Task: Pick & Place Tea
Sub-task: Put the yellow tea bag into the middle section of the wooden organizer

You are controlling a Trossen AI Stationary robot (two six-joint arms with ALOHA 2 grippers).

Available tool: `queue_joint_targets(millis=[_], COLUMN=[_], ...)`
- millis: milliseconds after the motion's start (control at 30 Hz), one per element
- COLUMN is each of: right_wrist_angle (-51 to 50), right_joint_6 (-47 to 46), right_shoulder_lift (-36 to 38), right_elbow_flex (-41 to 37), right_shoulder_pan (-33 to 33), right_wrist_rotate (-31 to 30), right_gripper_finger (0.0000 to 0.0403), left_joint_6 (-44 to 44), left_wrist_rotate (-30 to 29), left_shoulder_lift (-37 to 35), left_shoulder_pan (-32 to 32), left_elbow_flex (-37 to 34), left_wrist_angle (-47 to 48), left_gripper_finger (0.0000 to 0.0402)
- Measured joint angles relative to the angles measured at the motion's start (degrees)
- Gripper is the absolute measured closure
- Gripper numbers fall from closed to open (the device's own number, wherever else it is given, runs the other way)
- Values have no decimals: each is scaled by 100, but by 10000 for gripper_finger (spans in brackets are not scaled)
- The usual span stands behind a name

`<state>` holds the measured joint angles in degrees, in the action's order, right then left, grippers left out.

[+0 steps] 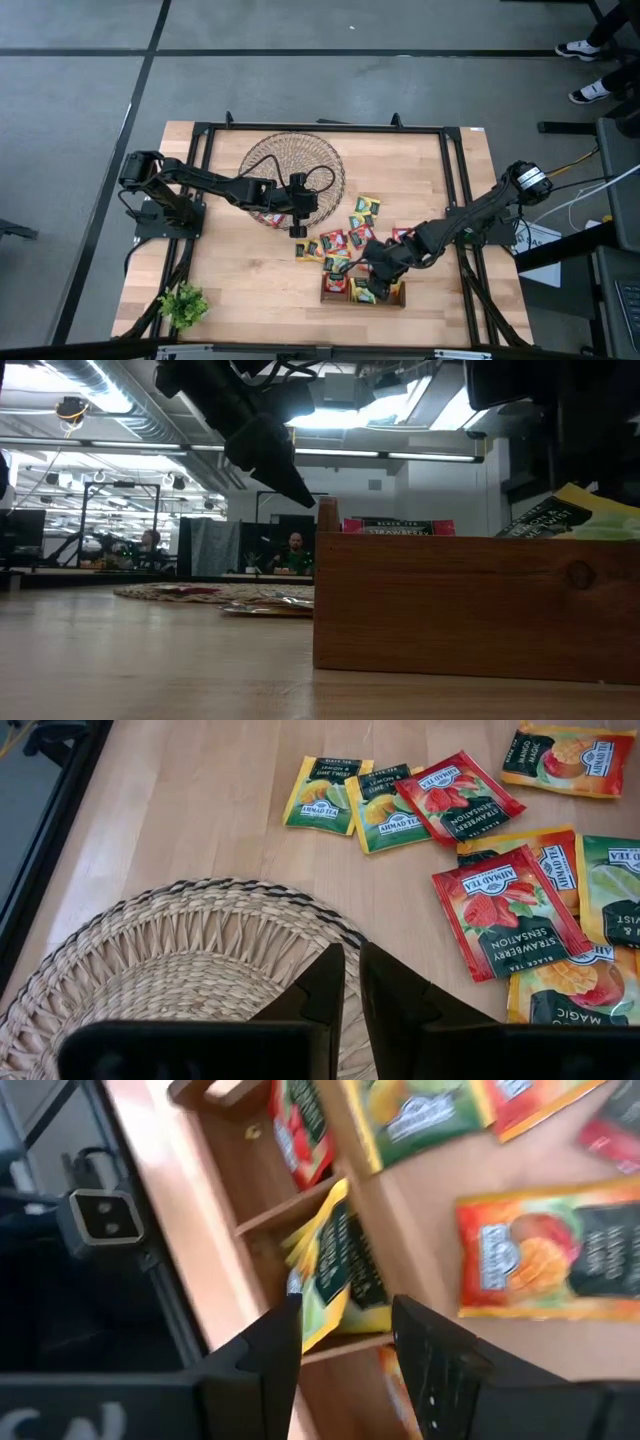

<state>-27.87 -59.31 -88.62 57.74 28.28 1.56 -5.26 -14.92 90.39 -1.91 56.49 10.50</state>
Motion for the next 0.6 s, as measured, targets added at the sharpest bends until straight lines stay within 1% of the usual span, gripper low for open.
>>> queue_joint_targets(millis=[100, 433, 533, 600], right_wrist_angle=[-15, 285, 384, 424], right_joint_6=[1, 114, 129, 128], right_shoulder_lift=[0, -396, -396, -396], right_elbow_flex=[0, 0, 2, 2], right_shoulder_pan=[-1, -1, 1, 5], right_wrist_rotate=[-142, -31, -28, -3], right_gripper_finger=[246, 246, 259, 279], left_joint_6=[0, 6, 4, 4], left_wrist_rotate=[0, 0, 0, 0], left_shoulder_lift=[0, 0, 0, 0], left_shoulder_pan=[2, 1, 0, 2], left_elbow_flex=[0, 0, 0, 0], left_wrist_angle=[-2, -4, -7, -6], left_gripper_finger=[367, 370, 367, 366])
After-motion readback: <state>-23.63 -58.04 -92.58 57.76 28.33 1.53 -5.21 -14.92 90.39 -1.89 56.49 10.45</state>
